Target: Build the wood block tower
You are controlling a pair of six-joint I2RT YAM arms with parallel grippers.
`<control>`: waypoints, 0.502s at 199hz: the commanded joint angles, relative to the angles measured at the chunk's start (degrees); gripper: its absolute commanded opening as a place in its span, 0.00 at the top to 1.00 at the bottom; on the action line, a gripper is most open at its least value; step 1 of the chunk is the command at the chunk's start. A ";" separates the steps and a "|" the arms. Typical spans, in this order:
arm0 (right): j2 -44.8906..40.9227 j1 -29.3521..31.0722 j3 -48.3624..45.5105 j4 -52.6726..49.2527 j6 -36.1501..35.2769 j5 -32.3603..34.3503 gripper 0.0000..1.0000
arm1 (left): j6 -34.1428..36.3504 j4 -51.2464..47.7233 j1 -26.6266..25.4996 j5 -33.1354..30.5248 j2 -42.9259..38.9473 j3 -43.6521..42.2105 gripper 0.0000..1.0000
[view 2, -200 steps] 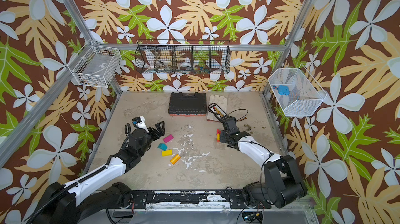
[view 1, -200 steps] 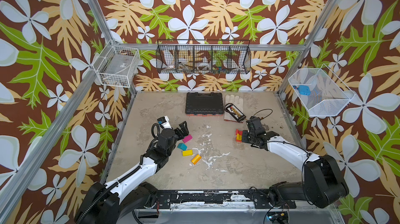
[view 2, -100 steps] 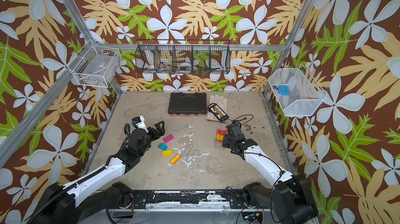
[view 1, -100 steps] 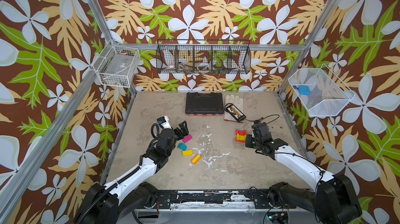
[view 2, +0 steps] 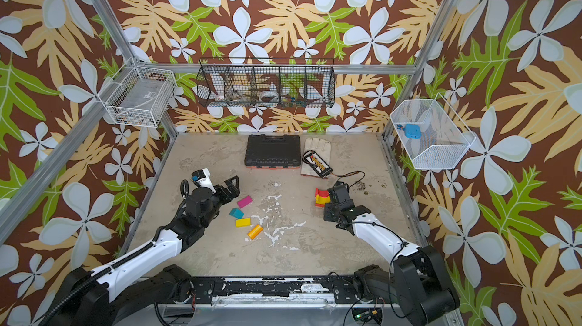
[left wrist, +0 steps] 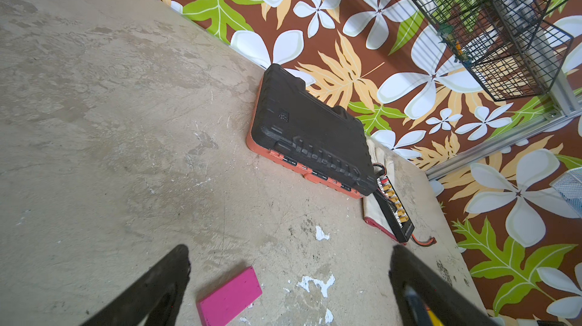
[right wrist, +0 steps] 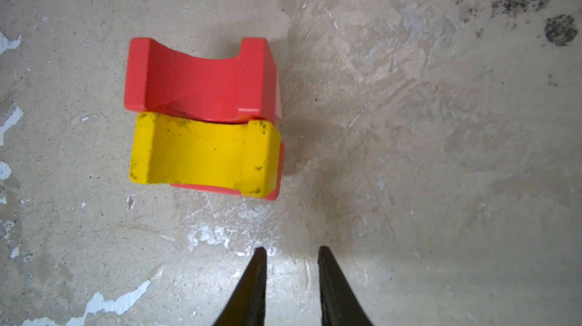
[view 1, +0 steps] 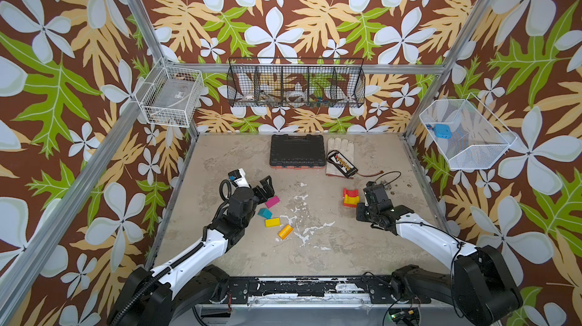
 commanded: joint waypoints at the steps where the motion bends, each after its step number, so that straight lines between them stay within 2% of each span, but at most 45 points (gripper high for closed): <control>1: 0.61 0.11 0.38 1.21 -0.48 1.24 0.69 | 0.26 0.62 0.05 -0.05 0.11 0.44 0.00; 100: 6.28 0.08 3.36 1.56 -0.22 1.80 0.72 | 0.22 0.77 0.06 -0.04 0.64 0.44 0.00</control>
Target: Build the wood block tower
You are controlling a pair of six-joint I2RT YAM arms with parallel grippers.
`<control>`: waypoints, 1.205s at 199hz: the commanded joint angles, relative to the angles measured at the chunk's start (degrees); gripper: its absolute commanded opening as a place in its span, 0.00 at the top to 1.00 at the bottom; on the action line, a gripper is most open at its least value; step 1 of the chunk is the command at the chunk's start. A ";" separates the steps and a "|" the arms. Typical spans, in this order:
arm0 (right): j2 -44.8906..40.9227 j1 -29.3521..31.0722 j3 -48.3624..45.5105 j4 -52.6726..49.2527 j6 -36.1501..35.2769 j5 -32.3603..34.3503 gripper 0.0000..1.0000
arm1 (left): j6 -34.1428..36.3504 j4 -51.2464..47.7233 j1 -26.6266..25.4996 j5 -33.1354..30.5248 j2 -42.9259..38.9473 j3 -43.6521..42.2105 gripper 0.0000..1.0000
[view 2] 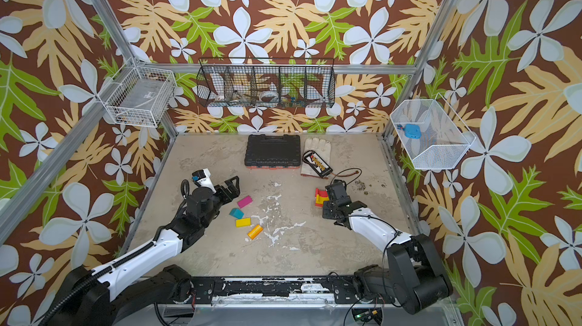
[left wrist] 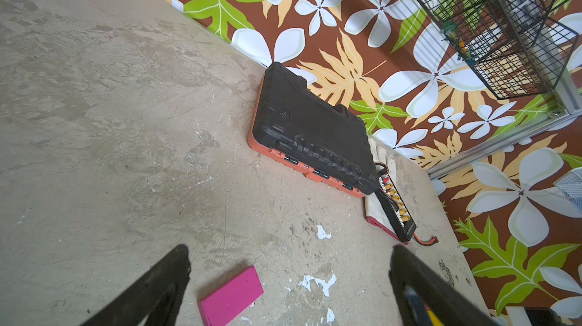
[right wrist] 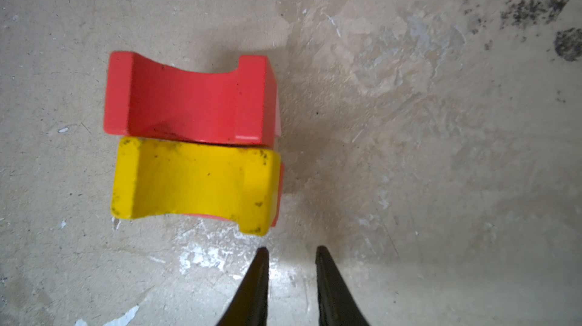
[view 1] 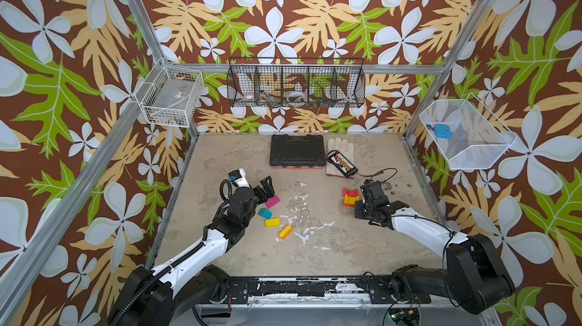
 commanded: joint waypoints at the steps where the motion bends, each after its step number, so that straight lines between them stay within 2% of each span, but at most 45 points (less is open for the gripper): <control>1: 1.08 0.03 0.74 1.02 0.17 0.70 0.72 | 0.24 0.77 0.06 -0.04 0.26 0.44 0.00; 49: 4.39 0.06 2.35 0.68 0.20 1.05 0.75 | 0.17 0.86 0.06 0.17 0.39 0.44 0.00; 186: 6.09 0.09 3.08 0.84 0.20 0.81 0.76 | 0.17 0.64 0.06 0.18 -0.46 0.44 0.00; 240: 3.34 0.05 1.84 0.67 0.65 1.23 0.78 | 0.08 0.25 0.06 -0.54 -1.52 0.11 0.00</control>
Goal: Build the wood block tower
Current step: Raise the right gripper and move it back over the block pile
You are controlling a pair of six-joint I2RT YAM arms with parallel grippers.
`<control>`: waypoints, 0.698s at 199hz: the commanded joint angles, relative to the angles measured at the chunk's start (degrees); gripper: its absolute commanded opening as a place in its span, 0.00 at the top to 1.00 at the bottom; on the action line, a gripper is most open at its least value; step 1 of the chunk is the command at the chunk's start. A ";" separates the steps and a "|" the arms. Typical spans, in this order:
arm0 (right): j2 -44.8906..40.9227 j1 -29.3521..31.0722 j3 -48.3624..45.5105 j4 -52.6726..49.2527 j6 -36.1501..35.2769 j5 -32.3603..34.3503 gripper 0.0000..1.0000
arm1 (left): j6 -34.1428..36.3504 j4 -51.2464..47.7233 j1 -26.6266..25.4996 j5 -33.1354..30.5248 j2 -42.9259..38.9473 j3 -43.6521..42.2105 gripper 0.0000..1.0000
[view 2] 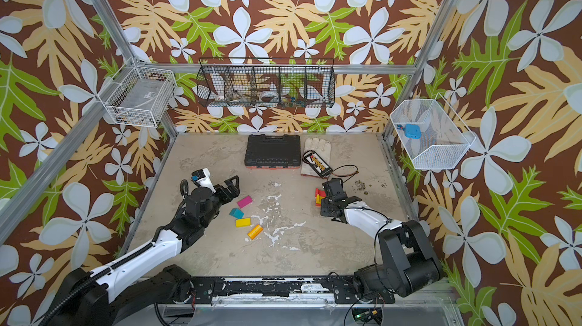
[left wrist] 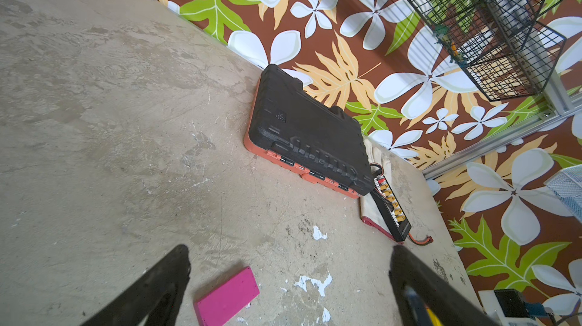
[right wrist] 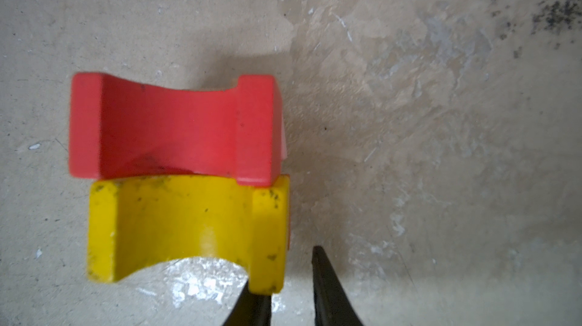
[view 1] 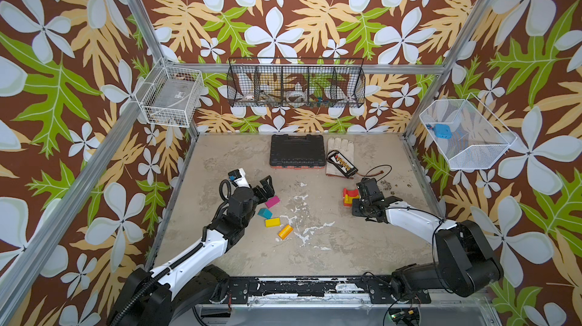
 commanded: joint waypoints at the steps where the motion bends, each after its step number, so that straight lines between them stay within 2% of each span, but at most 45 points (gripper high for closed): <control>1: -2.39 0.07 -0.84 0.00 0.66 0.86 0.78 | 0.08 0.33 0.06 -0.97 -0.64 -0.01 0.00; 48: -16.11 0.90 0.54 -4.92 3.39 0.81 0.67 | -2.41 -2.53 0.06 -9.24 -6.30 -2.44 0.02; 79: -22.44 7.26 8.44 -5.53 3.42 2.39 0.53 | -3.83 -1.21 0.08 -13.14 -12.75 -6.33 0.00; 107: -18.07 14.92 17.22 -2.99 2.14 3.63 0.44 | -5.01 2.09 0.06 -15.33 -17.01 -10.38 0.00; 126: -10.03 20.89 24.03 -3.33 0.90 6.43 0.44 | -5.90 2.19 0.06 -17.41 -18.57 -11.52 0.00; 139: -3.96 23.47 27.83 -3.36 0.06 5.97 0.44 | -6.92 1.34 0.06 -19.33 -19.08 -11.79 0.00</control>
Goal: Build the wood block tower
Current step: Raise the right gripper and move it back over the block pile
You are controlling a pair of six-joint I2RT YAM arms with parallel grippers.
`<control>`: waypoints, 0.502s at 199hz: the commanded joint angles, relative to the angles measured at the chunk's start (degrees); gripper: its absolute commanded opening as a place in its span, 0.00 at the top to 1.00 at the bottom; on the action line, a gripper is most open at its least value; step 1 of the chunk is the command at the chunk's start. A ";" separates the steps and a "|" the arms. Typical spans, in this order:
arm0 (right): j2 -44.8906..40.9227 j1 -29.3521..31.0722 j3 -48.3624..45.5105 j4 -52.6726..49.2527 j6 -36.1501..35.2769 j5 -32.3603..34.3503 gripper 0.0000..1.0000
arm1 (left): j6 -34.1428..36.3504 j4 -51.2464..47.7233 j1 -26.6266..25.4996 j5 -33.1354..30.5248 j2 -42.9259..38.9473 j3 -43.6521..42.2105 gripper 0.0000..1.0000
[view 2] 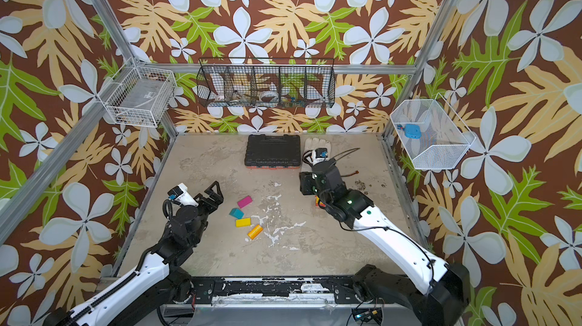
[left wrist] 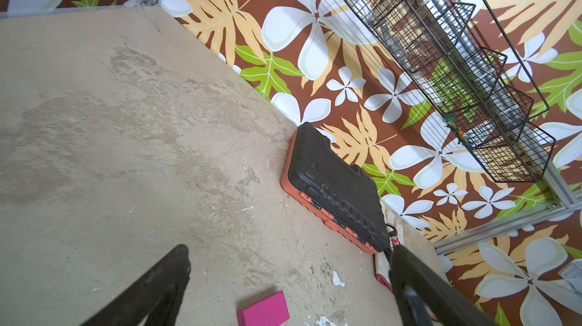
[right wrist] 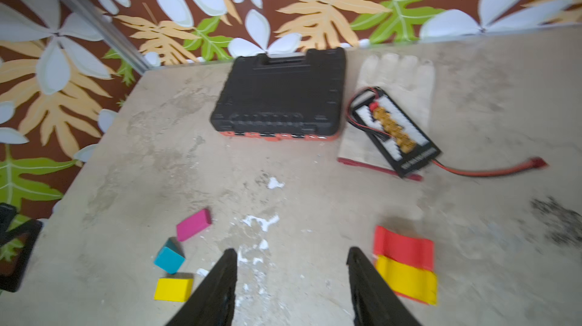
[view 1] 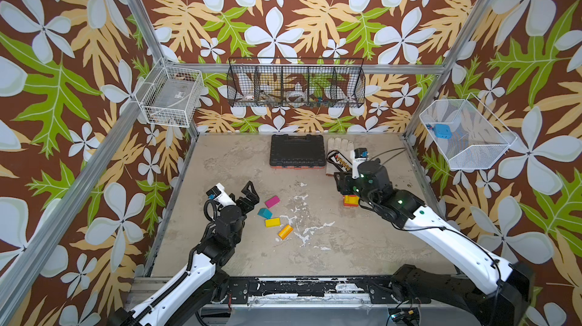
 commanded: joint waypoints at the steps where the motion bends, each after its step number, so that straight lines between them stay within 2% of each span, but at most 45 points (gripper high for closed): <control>1: 7.33 4.02 5.44 0.03 -2.04 2.01 0.44 | -2.30 1.38 0.06 -5.05 -0.90 -0.41 0.00; 54: 28.72 6.76 14.87 -1.61 -1.87 -3.96 0.40 | -8.10 -1.42 0.10 -11.27 -0.76 -1.47 0.00; 100: 34.95 12.45 14.03 -0.18 -3.34 -6.03 0.27 | -8.75 -1.69 0.06 -12.51 -0.32 -1.55 0.00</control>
